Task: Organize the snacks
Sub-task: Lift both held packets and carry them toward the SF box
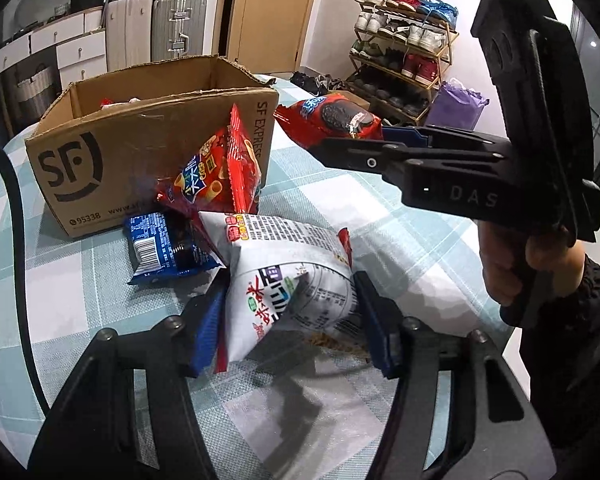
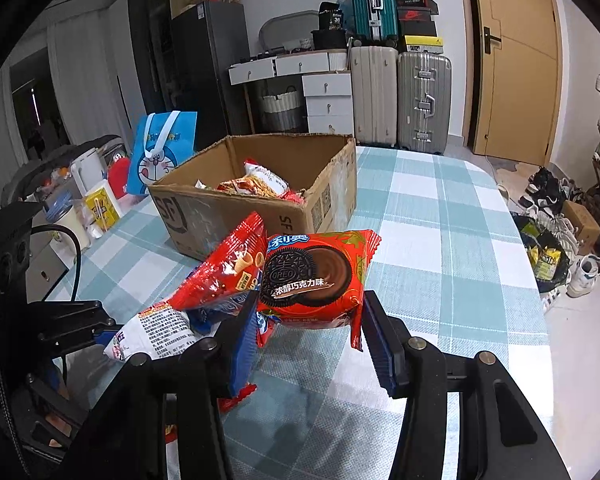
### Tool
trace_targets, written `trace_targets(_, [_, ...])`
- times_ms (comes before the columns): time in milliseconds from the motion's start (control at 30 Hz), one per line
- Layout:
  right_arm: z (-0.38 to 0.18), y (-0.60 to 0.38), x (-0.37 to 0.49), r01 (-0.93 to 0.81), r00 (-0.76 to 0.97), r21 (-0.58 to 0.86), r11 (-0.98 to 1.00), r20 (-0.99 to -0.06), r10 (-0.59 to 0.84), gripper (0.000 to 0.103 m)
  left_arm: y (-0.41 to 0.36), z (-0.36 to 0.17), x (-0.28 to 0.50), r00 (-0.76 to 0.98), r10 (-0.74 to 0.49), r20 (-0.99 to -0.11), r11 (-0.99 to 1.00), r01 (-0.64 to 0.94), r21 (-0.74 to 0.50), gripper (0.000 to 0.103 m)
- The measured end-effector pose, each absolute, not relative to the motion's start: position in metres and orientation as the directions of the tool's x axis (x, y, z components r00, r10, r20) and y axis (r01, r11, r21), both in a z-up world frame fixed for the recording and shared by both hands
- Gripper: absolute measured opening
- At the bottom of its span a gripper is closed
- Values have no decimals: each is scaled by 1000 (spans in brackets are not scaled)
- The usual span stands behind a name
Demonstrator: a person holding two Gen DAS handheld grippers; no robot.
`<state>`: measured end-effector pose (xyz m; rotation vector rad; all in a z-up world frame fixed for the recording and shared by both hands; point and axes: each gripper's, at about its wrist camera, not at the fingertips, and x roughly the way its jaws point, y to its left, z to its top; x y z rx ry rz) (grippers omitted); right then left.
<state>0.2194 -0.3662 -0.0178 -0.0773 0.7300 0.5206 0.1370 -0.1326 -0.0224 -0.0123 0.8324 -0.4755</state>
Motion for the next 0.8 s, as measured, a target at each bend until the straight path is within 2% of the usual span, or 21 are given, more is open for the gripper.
trace_targets(800, [-4,-370,213,-476,652,127,870,-614,446,50,-111,10,118,610,-446,-654,884,415,-215,57])
